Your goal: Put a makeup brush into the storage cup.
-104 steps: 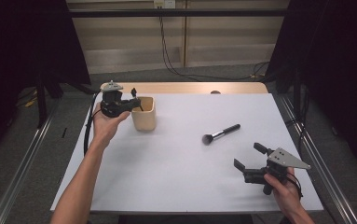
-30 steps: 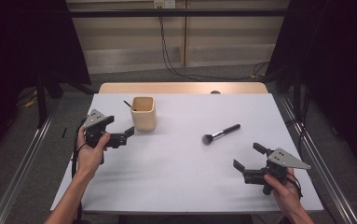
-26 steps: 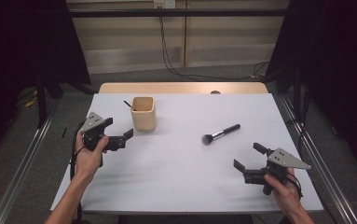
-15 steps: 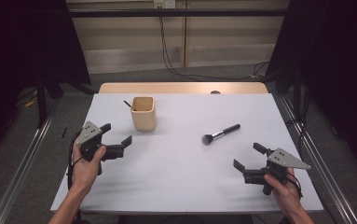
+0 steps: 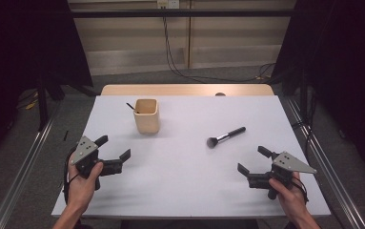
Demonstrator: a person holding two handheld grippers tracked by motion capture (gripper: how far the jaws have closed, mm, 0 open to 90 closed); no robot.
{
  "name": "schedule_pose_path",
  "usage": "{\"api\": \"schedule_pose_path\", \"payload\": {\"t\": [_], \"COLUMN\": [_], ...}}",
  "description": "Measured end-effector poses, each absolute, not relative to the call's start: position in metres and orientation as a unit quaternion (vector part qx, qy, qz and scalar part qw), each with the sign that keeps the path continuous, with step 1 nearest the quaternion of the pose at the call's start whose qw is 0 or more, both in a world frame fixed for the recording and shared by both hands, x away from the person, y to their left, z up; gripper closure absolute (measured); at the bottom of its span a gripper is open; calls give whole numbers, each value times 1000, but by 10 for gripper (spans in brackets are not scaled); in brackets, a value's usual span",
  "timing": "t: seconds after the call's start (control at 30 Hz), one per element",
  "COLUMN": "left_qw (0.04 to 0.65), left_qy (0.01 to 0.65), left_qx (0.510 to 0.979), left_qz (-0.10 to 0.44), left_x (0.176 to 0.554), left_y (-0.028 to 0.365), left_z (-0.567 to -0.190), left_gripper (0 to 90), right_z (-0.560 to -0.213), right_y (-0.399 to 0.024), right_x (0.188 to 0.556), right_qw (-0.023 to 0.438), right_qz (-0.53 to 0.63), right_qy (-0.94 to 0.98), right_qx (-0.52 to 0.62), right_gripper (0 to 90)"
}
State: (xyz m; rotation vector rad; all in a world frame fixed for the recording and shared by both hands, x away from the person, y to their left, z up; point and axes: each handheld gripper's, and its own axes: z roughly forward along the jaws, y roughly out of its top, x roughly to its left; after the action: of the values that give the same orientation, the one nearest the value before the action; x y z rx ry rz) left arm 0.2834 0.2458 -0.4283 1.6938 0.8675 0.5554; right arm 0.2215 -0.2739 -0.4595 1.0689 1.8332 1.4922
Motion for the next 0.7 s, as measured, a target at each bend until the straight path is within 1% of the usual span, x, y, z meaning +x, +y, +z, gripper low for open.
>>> {"api": "schedule_pose_path", "payload": {"t": [0.27,0.63,0.7], "left_qw": [547,543,547], "left_qy": [365,374,370], "left_qx": [717,710,711], "left_qz": [233,250,242], "left_x": [270,252,248], "left_y": [251,261,264], "left_z": [-433,-439,-442], "left_gripper": [20,20,19], "right_z": [-460,-459,-459], "right_y": [-274,-276,-277], "right_x": [224,222,222], "right_qw": [268,272,274], "right_qz": [555,555,555], "right_qy": [677,677,677], "right_qx": [402,399,399], "right_gripper": [0,0,0]}}
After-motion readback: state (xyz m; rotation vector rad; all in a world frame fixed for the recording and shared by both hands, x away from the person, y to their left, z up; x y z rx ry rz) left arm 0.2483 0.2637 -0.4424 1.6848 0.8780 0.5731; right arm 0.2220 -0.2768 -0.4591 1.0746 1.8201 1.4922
